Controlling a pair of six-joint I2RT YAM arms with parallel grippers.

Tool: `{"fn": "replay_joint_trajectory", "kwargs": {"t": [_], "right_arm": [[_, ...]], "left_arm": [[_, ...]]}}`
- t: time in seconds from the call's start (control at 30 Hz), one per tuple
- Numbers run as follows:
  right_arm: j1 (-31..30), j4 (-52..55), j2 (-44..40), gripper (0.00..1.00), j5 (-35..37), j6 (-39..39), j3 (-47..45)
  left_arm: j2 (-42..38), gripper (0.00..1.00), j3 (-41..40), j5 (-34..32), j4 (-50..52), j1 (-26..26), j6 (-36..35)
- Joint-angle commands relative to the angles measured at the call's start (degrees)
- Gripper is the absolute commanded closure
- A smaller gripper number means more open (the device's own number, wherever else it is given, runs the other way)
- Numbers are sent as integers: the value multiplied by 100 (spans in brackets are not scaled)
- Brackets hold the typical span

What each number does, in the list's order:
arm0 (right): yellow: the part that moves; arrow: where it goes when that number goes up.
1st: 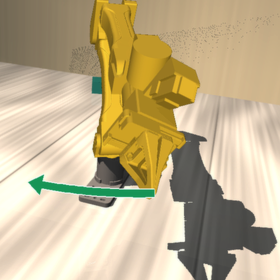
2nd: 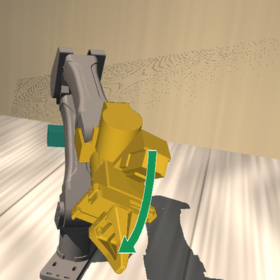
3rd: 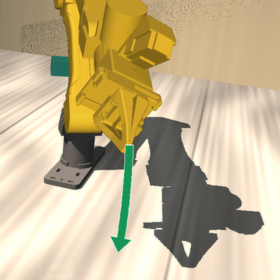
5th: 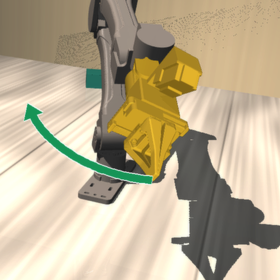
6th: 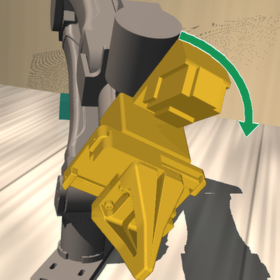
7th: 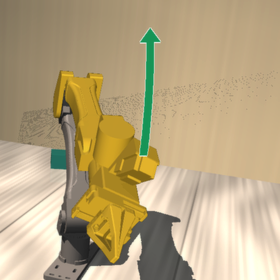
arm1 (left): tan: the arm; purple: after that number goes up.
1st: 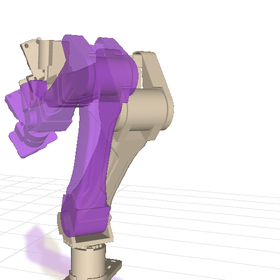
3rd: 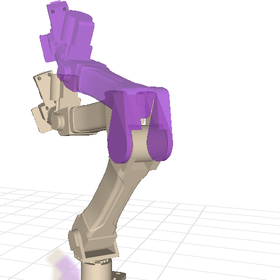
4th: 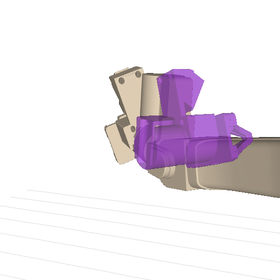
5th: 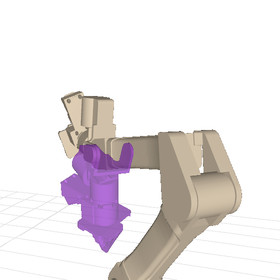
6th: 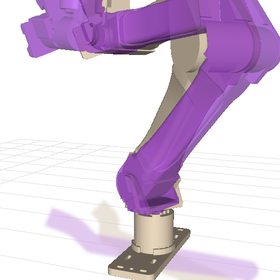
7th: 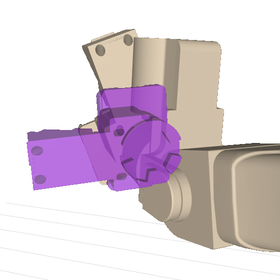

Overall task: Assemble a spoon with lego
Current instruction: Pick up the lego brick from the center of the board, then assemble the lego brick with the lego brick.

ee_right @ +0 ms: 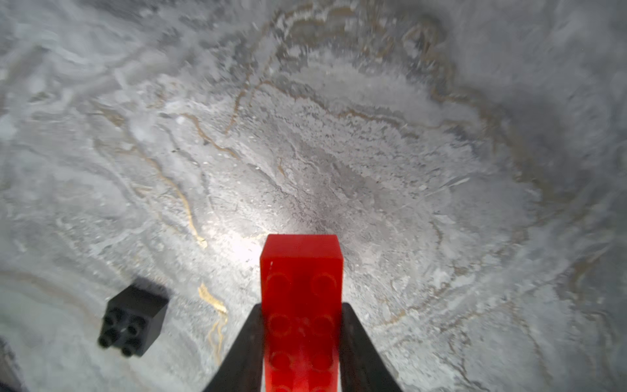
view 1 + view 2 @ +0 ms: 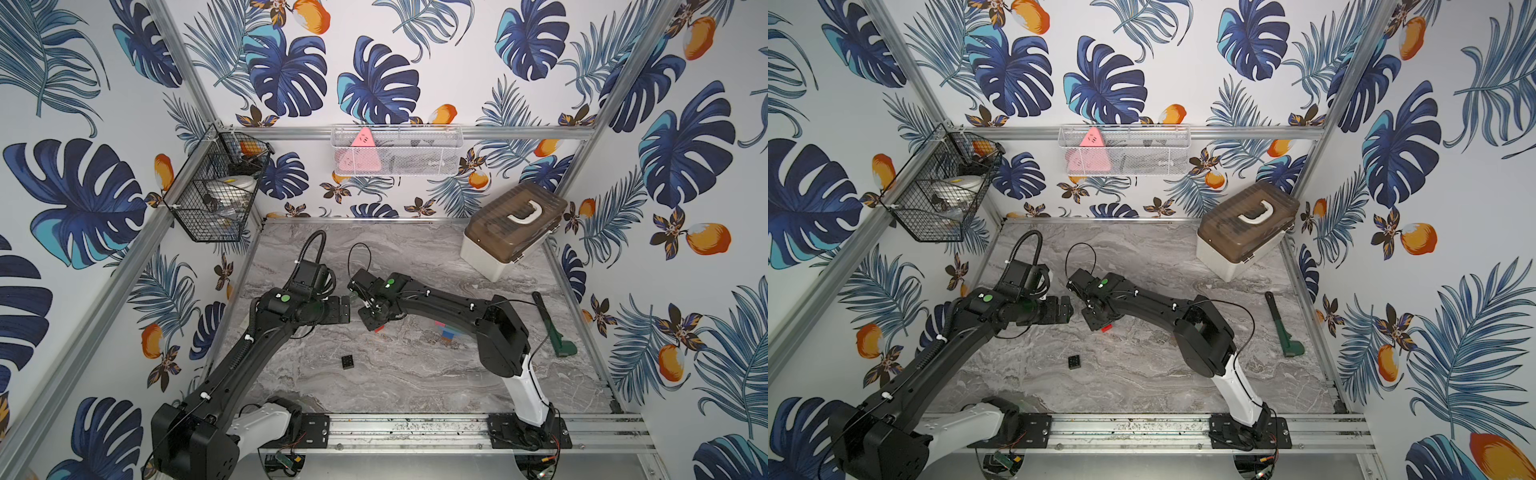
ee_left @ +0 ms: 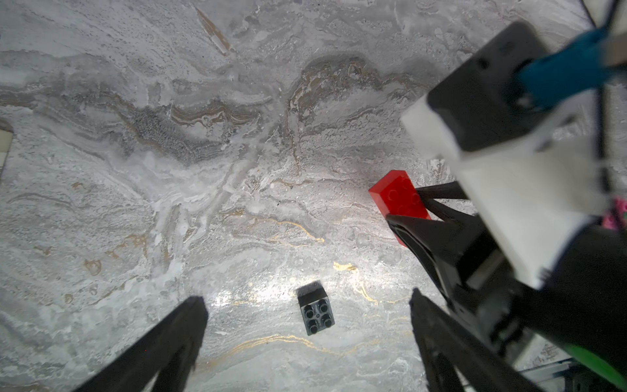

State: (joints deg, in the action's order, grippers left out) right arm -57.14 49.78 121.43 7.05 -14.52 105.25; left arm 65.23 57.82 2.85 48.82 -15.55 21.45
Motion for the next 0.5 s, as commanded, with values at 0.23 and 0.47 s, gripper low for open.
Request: {"fn": "replay_joint_trajectory", "kwargs": {"t": [0.23, 0.47], "right_arm": [[1141, 1438, -1432, 76, -147, 1465, -323], [2118, 1424, -2401, 77, -957, 2792, -1323]], "left_arm": [[134, 1, -22, 446, -361, 8, 110], [464, 1, -43, 697, -768, -131, 236]]}}
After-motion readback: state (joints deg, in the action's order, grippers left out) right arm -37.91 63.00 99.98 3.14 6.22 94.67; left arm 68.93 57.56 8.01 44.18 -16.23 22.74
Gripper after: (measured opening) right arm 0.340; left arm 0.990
